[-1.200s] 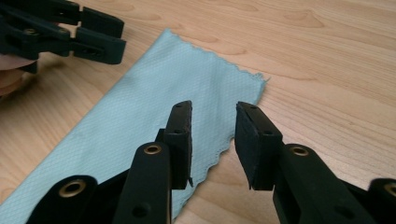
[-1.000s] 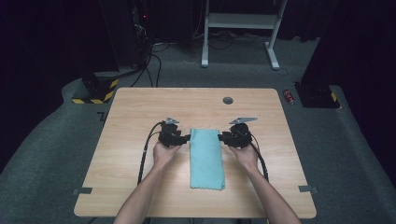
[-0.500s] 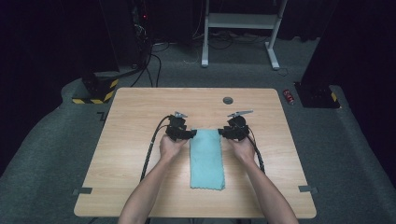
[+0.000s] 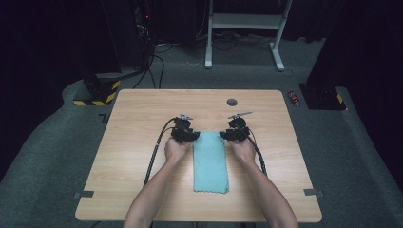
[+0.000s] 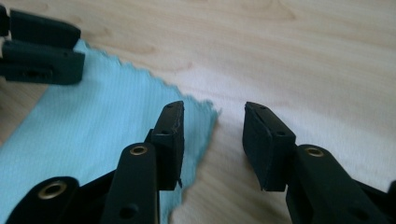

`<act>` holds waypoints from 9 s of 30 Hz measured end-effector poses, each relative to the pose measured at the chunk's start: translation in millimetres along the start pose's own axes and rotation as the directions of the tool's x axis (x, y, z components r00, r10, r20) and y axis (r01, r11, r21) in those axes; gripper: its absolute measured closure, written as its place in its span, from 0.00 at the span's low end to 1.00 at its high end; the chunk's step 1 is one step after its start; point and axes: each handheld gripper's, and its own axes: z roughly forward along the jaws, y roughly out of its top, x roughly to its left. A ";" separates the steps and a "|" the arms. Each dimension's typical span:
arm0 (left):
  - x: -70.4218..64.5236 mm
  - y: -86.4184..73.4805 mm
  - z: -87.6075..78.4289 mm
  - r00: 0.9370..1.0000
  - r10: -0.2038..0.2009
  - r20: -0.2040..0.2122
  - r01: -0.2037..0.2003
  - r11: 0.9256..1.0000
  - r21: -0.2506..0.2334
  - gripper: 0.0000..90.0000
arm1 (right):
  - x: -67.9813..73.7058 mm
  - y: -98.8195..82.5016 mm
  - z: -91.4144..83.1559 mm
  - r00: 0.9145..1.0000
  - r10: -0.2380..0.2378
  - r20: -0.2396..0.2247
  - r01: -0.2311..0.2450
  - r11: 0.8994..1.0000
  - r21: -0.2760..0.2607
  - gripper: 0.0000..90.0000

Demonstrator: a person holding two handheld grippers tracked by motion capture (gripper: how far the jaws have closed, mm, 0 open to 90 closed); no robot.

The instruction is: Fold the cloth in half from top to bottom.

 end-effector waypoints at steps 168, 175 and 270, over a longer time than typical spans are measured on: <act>-65.4 -90.1 -110.8 0.939 0.162 0.304 -0.136 0.985 -0.107 0.99 | 74.5 -107.8 -109.0 0.920 -0.344 -0.189 0.327 0.938 -0.112 1.00; -69.7 -95.8 -109.4 0.939 0.169 0.299 -0.147 0.985 -0.094 0.99 | 77.6 -113.9 -108.4 0.913 -0.367 -0.179 0.355 0.930 -0.100 1.00; -77.7 -108.5 -89.0 0.949 0.295 0.112 -0.297 0.955 -0.003 0.53 | 77.9 -131.1 -78.7 0.939 -0.303 -0.164 0.292 0.952 -0.090 0.86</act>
